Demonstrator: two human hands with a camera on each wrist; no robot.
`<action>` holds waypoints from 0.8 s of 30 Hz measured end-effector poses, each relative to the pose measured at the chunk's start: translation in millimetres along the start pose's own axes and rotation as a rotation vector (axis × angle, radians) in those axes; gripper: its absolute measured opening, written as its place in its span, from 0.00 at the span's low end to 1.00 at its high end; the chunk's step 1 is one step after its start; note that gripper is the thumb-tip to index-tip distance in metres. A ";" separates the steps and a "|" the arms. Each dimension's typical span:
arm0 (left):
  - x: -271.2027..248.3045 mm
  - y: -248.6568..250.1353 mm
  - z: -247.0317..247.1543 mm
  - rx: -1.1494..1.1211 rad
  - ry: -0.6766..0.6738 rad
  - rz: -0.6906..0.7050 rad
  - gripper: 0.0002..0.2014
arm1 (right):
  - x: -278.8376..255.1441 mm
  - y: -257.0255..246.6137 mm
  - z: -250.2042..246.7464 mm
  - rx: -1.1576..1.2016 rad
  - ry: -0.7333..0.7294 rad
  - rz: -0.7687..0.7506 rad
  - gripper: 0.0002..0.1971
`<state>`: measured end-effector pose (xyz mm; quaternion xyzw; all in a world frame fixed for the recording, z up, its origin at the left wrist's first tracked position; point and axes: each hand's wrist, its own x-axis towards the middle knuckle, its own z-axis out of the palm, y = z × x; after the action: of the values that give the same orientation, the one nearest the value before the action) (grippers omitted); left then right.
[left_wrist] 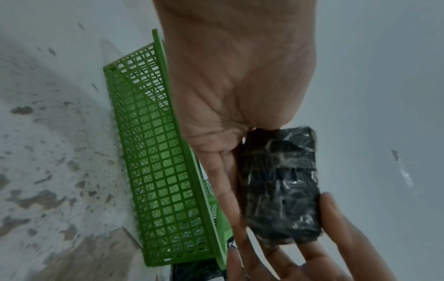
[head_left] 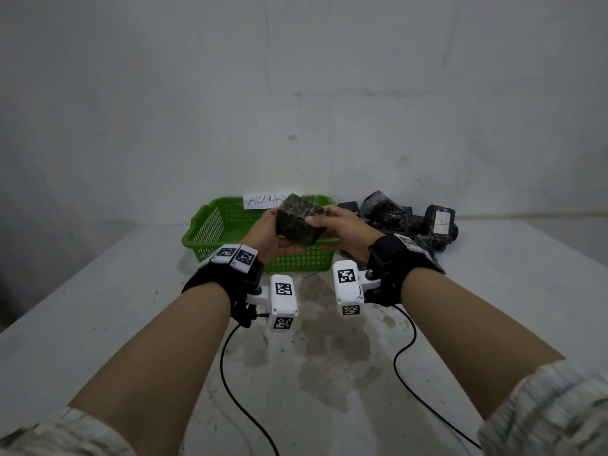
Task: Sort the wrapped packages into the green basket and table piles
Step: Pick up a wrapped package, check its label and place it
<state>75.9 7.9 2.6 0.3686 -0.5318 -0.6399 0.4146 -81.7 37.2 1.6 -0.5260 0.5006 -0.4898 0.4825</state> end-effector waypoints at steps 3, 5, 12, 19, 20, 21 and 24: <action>2.0 -2.4 -1.0 0.028 0.066 -0.006 0.10 | -0.7 -4.6 3.9 0.075 0.043 -0.010 0.20; 5.0 -3.4 -1.7 0.037 0.141 0.024 0.09 | -0.3 -6.4 8.4 0.034 0.106 -0.050 0.20; 4.9 -2.3 -1.2 -0.015 0.143 0.068 0.20 | 3.0 -11.1 15.1 0.131 0.133 -0.180 0.23; 8.2 -4.9 -1.3 0.066 -0.052 0.081 0.18 | 1.3 -10.4 13.7 0.123 -0.006 -0.056 0.21; 8.0 -4.1 0.0 0.077 -0.048 0.083 0.17 | -0.5 -11.1 13.7 0.081 -0.006 -0.060 0.21; 7.7 -3.1 1.3 0.095 -0.036 0.087 0.16 | -2.2 -11.2 13.0 0.023 -0.004 -0.064 0.20; 7.2 -1.4 3.5 0.135 -0.021 0.092 0.21 | -4.4 -10.9 13.0 -0.048 0.025 -0.073 0.15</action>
<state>69.8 2.7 1.6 0.3640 -0.5943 -0.5868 0.4122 -68.1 42.1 11.6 -0.5490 0.4986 -0.5016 0.4454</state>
